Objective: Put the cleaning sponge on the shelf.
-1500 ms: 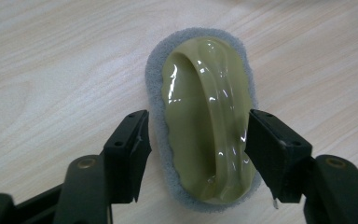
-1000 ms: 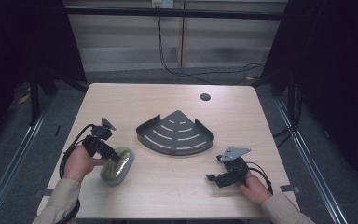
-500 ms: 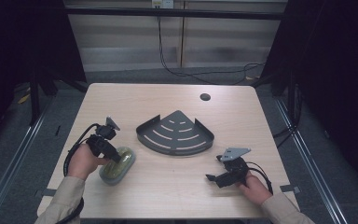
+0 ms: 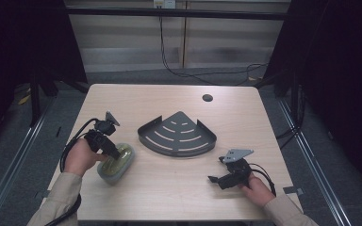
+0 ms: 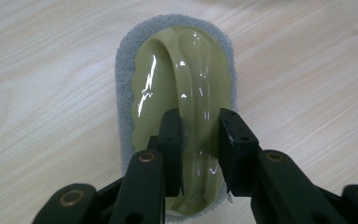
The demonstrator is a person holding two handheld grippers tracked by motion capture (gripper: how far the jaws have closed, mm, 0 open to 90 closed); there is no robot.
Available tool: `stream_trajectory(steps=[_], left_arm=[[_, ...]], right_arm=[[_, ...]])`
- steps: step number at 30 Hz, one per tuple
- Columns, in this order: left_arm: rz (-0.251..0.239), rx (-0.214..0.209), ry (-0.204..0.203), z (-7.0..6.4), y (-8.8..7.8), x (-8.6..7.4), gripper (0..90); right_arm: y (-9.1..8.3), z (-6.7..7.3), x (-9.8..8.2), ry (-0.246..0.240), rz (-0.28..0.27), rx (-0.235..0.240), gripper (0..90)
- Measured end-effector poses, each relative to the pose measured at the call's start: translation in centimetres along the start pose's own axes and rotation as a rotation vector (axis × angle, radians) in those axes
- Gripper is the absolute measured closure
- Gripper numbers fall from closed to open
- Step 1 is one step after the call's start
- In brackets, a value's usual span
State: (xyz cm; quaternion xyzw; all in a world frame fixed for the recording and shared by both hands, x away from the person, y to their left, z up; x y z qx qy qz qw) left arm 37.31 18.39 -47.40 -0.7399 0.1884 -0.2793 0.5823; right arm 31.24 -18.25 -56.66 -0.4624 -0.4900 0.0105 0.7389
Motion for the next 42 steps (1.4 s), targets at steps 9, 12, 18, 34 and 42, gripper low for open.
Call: stream_trajectory(steps=[9,12,18,34,42], left_arm=[[-0.013,-0.001,0.021,-0.4,-1.1,1.1,72.3],[-0.012,-0.002,0.029,-0.5,-1.3,1.5,72.3],[-0.012,-0.006,0.046,-0.8,-1.9,2.3,72.2],[-0.017,-0.005,0.076,-1.6,-2.8,4.5,72.3],[-0.026,-0.007,0.091,-2.1,-3.5,5.8,72.3]], right_arm=[[0.0,0.0,0.0,0.002,-0.001,-0.001,11.9],[0.0,0.0,0.0,0.002,-0.001,-0.001,11.9],[0.0,0.0,0.0,0.002,-0.001,0.000,12.0],[0.0,0.0,0.0,-0.001,-0.003,-0.001,11.9],[0.0,0.0,0.0,-0.001,-0.003,-0.001,12.0]])
Point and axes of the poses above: each handheld gripper's, and its own axes: y roughly forward along the jaws, x roughly out of its top, z roughly to its left, the point moved 8 cm from there along y, roughly forward along the jaws, and after that the axes turned 5 degrees about y, right-handed, at the moved point
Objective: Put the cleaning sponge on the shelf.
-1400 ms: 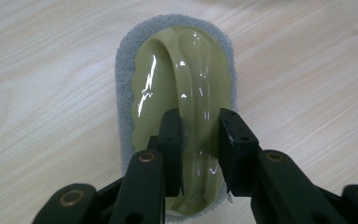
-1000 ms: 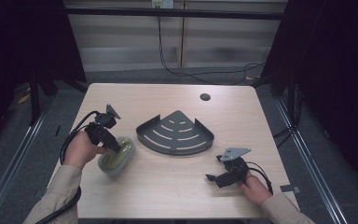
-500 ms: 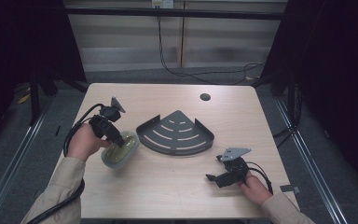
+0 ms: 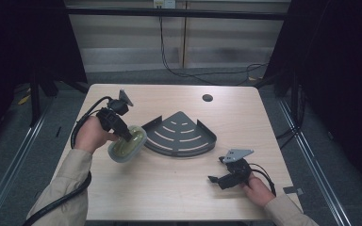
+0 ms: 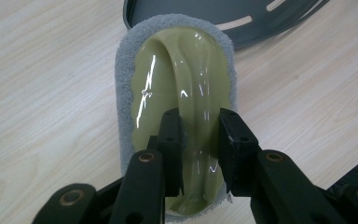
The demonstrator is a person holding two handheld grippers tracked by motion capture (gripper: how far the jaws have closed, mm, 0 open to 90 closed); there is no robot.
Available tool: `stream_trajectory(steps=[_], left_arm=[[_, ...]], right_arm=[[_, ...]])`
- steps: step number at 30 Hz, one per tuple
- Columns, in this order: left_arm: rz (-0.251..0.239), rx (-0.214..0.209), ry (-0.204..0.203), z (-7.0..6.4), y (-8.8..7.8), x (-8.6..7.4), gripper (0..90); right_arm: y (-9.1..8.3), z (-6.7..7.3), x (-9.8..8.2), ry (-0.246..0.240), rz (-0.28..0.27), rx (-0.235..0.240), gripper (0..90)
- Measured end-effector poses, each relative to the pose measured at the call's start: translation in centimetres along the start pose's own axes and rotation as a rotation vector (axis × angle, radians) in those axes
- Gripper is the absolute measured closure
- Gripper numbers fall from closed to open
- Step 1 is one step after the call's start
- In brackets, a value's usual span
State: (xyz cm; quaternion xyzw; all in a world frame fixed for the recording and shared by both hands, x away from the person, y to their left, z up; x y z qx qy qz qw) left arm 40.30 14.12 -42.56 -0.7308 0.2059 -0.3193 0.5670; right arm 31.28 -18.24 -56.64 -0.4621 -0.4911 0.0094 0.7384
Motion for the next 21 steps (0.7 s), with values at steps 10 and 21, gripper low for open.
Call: stream_trajectory(steps=[10,21], left_arm=[[-0.003,0.002,0.017,-0.1,-0.5,1.5,72.4],[-0.005,-0.004,0.040,-0.4,-0.3,3.3,72.4]], right_arm=[[0.0,0.0,0.0,0.000,0.000,0.000,11.9],[0.0,0.0,0.0,0.000,0.000,0.000,11.9]])
Point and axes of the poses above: each handheld gripper's, and its own axes: y roughly forward along the jaws, x roughly out of its top, z roughly to its left, the point moved 8 cm from there along y, roughly forward along the jaws, and after that the axes turned 5 degrees about y, right-handed, at the moved point
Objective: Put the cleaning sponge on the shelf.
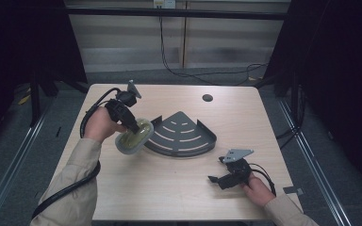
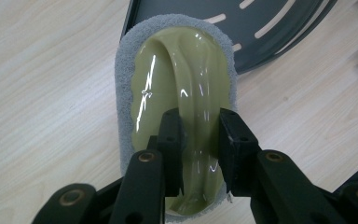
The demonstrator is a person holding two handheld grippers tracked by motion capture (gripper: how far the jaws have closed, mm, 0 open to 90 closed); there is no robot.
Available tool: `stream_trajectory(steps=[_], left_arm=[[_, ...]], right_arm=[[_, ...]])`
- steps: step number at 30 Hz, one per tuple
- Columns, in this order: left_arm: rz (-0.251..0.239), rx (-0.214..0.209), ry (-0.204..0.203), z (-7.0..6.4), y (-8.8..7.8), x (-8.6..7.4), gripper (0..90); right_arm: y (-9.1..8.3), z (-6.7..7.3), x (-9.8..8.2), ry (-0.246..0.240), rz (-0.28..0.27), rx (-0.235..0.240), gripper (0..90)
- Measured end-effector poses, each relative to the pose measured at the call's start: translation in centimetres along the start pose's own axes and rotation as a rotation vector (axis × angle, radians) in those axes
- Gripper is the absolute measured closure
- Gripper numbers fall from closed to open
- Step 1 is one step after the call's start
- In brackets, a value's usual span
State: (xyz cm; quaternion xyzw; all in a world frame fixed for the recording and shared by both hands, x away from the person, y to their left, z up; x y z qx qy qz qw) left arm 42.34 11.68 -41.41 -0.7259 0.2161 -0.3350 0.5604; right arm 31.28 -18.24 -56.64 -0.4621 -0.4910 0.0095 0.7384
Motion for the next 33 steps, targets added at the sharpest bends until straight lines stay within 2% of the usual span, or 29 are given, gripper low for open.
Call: stream_trajectory(steps=[24,33], left_arm=[[-0.019,-0.002,0.029,-0.5,0.1,3.5,72.3],[-0.018,0.001,0.036,-0.5,0.7,4.5,72.3]], right_arm=[[0.0,0.0,0.0,-0.001,0.002,0.000,11.9],[0.0,0.0,0.0,0.000,0.002,0.000,12.0]])
Point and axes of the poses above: each handheld gripper's, and its own axes: y roughly forward along the jaws, x roughly out of its top, z roughly to its left, the point moved 8 cm from there along y, roughly forward along the jaws, and after that the axes turned 5 degrees about y, right-handed, at the moved point
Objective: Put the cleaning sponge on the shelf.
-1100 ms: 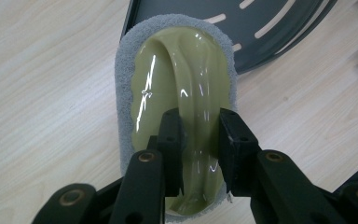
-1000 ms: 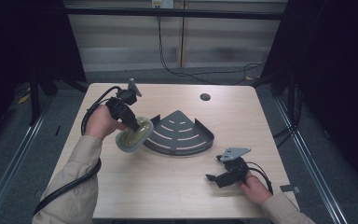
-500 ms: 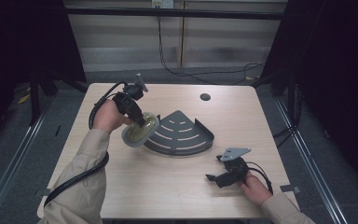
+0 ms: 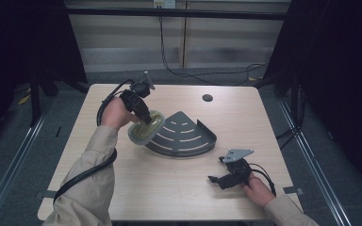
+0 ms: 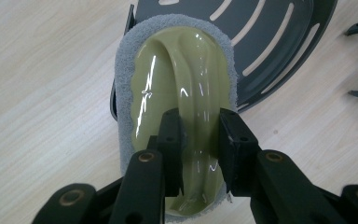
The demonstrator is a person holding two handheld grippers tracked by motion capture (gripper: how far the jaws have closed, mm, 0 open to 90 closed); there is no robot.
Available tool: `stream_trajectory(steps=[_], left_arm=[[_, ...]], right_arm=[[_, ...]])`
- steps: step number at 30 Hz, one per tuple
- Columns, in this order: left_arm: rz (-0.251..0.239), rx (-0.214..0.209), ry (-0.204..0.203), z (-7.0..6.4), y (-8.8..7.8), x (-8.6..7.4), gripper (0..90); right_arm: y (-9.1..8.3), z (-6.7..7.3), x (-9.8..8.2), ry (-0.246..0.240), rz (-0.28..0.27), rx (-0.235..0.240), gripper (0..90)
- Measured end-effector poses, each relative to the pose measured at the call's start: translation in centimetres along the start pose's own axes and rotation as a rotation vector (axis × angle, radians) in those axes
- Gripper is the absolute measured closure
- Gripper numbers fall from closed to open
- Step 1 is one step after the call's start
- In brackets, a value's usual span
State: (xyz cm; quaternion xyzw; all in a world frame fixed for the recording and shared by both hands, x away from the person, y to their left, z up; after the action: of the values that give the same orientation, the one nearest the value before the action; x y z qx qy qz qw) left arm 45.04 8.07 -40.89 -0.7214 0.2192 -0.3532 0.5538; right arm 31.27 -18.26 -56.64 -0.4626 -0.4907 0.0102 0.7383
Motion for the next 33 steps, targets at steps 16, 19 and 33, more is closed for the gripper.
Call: stream_trajectory(steps=[16,19,33], left_arm=[[0.005,-0.007,0.030,-0.2,1.4,2.2,72.3],[0.006,-0.006,0.035,-0.3,1.5,2.5,72.3],[0.015,0.003,0.040,-0.5,2.0,3.5,72.3]], right_arm=[[0.0,0.0,0.0,0.000,0.000,0.000,12.0],[0.0,0.0,0.0,0.000,0.000,0.000,12.0],[0.0,0.0,0.0,-0.001,0.000,0.002,11.9]])
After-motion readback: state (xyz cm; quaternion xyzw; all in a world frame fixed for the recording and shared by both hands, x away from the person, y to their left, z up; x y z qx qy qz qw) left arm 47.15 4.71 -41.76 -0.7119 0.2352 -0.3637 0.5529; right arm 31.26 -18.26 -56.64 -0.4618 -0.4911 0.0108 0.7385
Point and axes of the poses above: each handheld gripper's, and its own axes: y roughly forward along the jaws, x roughly out of its top, z roughly to its left, the point moved 8 cm from there along y, roughly forward along the jaws, and after that the axes turned 5 degrees about y, right-handed, at the moved point
